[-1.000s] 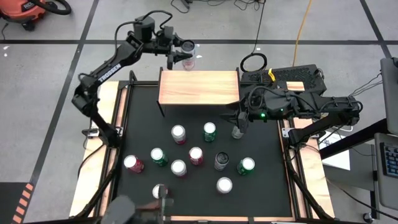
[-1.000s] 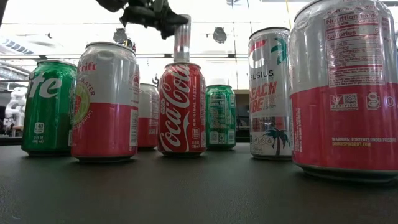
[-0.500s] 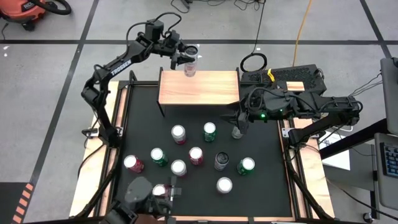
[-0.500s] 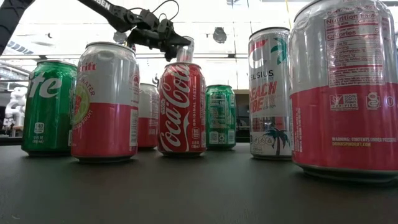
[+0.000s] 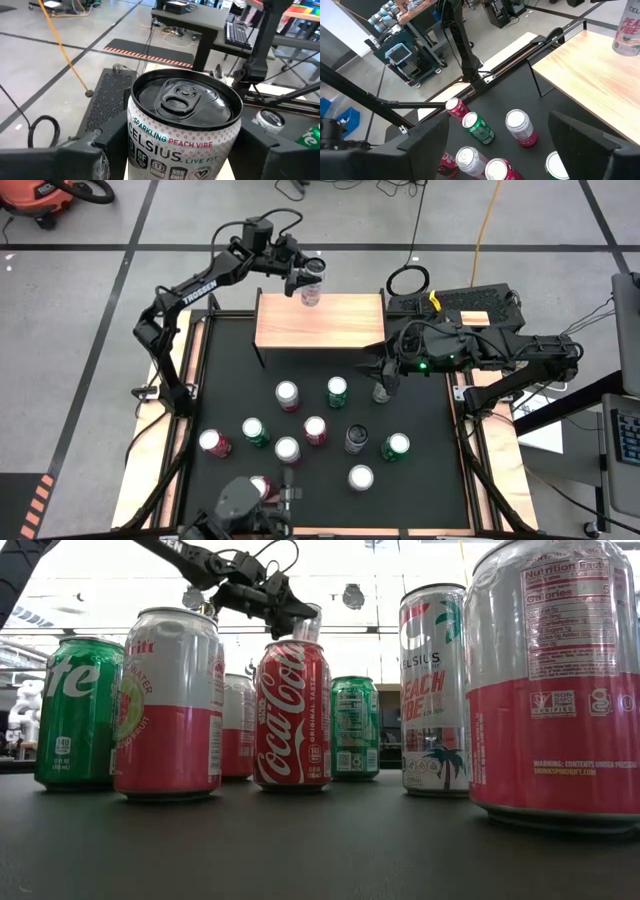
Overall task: Place canned beverage on shelf
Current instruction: Put the bottom right white pink soda can on the shelf
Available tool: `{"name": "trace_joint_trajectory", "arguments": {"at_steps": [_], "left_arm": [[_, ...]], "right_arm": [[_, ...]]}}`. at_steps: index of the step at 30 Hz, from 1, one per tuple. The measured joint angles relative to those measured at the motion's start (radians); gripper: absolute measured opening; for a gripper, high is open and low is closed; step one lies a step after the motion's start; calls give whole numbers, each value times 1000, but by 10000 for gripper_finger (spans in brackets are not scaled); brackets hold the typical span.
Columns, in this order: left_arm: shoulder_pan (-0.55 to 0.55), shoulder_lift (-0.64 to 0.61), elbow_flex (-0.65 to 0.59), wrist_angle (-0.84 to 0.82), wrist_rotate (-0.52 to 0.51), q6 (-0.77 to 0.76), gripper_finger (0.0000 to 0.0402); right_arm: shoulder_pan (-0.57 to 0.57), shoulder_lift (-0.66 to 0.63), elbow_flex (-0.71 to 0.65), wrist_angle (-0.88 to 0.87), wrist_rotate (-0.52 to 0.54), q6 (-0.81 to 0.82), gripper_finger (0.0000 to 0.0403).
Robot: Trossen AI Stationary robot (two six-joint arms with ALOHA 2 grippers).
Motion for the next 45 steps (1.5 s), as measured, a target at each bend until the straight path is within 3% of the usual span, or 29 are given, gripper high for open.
{"name": "trace_joint_trajectory", "arguments": {"at_steps": [6,17,20,26,38,45], "left_arm": [[-20,0,0,1,52,-1,254],[82,-9,1,-56,377,-27,254],[93,-9,1,-75,422,-4,254],[93,-9,1,-76,427,53,254],[85,-9,1,-49,304,89,254],[86,-9,1,-61,302,105,254]], "right_arm": [[0,0,0,0,0,2,320],[0,0,0,0,-4,26,320],[0,0,0,0,-4,16,320],[0,0,0,0,-3,-7,320],[-19,0,0,0,3,-50,320],[-32,0,0,0,3,-53,320]]}}
